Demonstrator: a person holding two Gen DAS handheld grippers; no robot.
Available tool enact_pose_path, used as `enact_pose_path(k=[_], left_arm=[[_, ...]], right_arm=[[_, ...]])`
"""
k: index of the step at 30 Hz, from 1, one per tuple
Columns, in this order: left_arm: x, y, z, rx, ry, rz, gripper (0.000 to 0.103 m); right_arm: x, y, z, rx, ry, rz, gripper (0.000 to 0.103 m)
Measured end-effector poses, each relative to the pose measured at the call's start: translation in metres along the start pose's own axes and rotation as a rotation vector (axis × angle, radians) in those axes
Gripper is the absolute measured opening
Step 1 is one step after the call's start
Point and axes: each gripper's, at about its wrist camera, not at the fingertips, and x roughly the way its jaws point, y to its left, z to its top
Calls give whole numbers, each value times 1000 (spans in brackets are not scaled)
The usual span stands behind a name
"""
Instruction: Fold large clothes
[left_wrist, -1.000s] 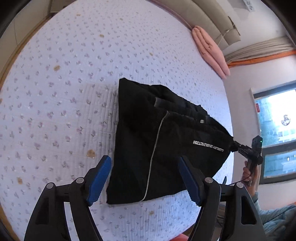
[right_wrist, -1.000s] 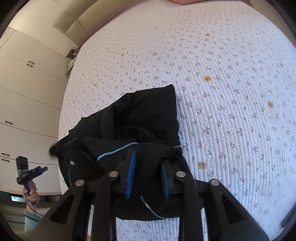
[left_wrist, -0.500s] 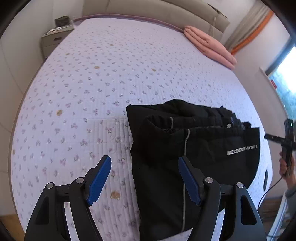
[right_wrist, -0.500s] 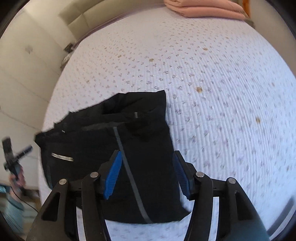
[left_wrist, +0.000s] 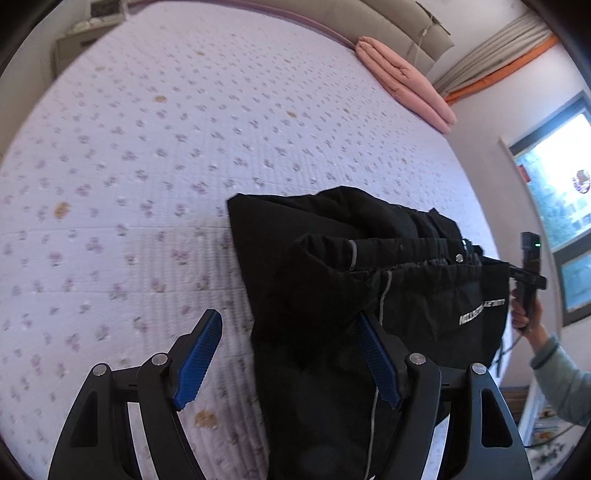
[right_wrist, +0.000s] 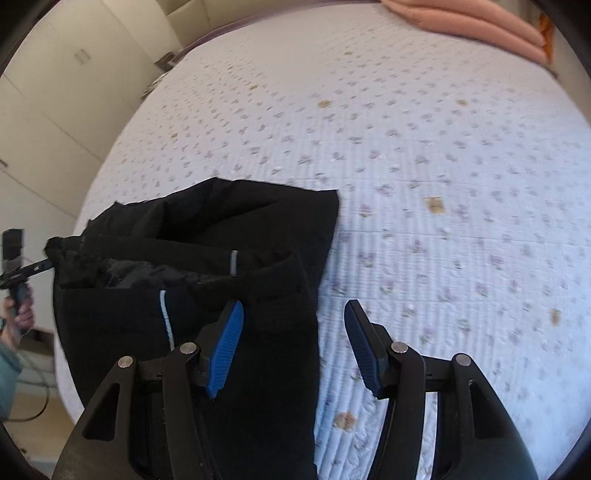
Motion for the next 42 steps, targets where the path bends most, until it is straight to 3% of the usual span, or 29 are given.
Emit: enact_pose_path(k=[4,7,9,10,11,12,15,20,25,28,33,36,42], left_arm=[[18,3,8,-16,38,-98,76],[26,-1,11,-19,33,-119,75],[29,-5,12,-16,26,-124,52],[31,-7,13,-16,29,-111,34],[31,-12,13,-4,23,-101,24],[29,-17,12,12,7,-82,21],[11,-30,7,21,-48,-46,15],[-44,-48,6,24,-179,-46,14],[-75,-56,43,68,-287,-16,14],[-55,-40,74,17,-308,35,14],[17,-4,103,-78,-243,135,14],[53,12,102,-105,-192,173,14],[86,35,96,-139,-140,182,22]], right_arm=[[14,1,7,-46,31,50,61],[27,0,11,-52,61,118,61],[33,-1,11,-50,64,135,61],[34,-1,11,-47,63,142,57],[34,-2,9,-42,61,145,35],[31,0,6,-44,53,144,30],[8,6,-4,-63,-14,46,23],[-67,39,-15,-115,-184,-107,20],[-113,69,26,-197,-330,-231,20],[-90,66,64,-184,-340,-278,19],[12,45,107,-152,-186,-371,19],[72,36,107,-147,-83,-405,19],[111,21,93,-97,-7,-376,22]])
